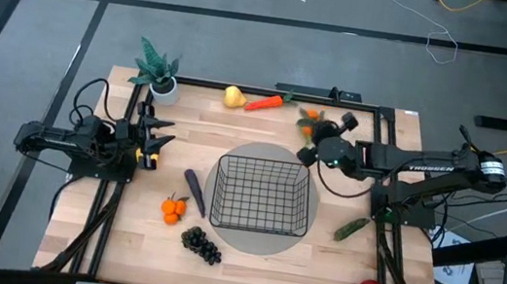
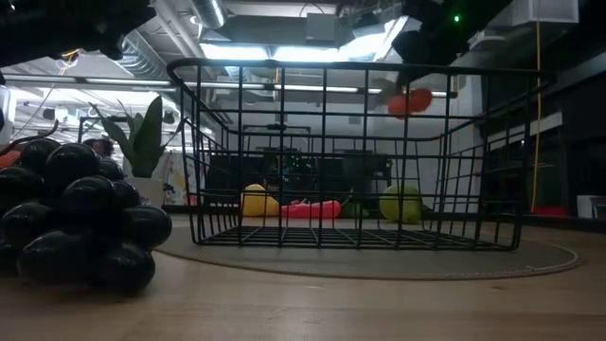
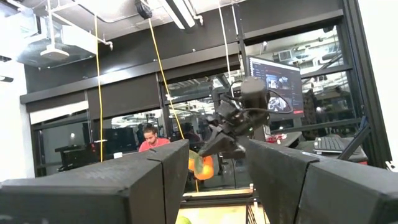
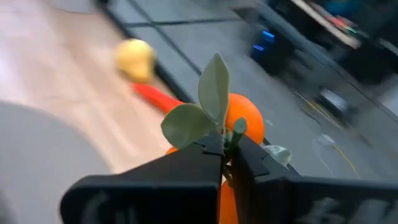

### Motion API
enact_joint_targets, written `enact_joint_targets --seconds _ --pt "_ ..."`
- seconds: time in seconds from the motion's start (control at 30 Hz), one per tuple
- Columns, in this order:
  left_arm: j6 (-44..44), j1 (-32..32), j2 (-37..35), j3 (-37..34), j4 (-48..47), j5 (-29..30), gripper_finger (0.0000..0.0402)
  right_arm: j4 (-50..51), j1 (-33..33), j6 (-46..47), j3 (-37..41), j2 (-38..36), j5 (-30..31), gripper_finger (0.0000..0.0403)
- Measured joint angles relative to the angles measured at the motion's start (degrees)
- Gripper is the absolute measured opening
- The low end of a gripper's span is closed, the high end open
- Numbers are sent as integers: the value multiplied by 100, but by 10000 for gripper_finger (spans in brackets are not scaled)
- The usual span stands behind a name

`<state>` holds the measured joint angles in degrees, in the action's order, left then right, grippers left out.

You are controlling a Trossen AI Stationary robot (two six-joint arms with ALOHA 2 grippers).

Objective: Build produce basket
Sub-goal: Put the right orange tangerines into the black wire basket, then put the green bell pepper into the black wire basket

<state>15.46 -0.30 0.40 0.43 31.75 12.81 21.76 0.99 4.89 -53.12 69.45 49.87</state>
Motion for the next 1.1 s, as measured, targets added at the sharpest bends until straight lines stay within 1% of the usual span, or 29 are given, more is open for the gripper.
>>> enact_joint_targets --seconds 0.07,0.1,0.23,0.3,0.37,0.47,0.53,0.63,0.93,1.1 --pt "0 -1 1 0 0 0 151 -309 7 -408 1 0 -637 0" --pt "-1 0 2 0 0 0 151 -446 7 -591 0 0 -1059 0" --pt "0 -2 0 0 0 -1 151 -872 5 -1030 2 0 -3080 0" --pt "0 0 0 0 0 -1 151 -983 9 -1139 2 0 -3915 0" --pt "-1 -2 2 0 0 1 151 -1010 9 -1141 2 0 -4577 0" --pt "-2 0 0 0 0 1 151 -983 7 -1130 2 0 -5271 8" --pt "0 -2 2 0 0 -1 151 -987 7 -1124 2 0 -5554 19" --pt "-2 0 2 0 0 0 151 -1063 8 -1084 2 0 -5708 40" --pt "-2 -1 2 0 0 0 151 -1022 5 -942 2 2 -5758 135" --pt "-2 -1 1 1 0 -1 151 -589 5 -548 2 -62 -5759 165"
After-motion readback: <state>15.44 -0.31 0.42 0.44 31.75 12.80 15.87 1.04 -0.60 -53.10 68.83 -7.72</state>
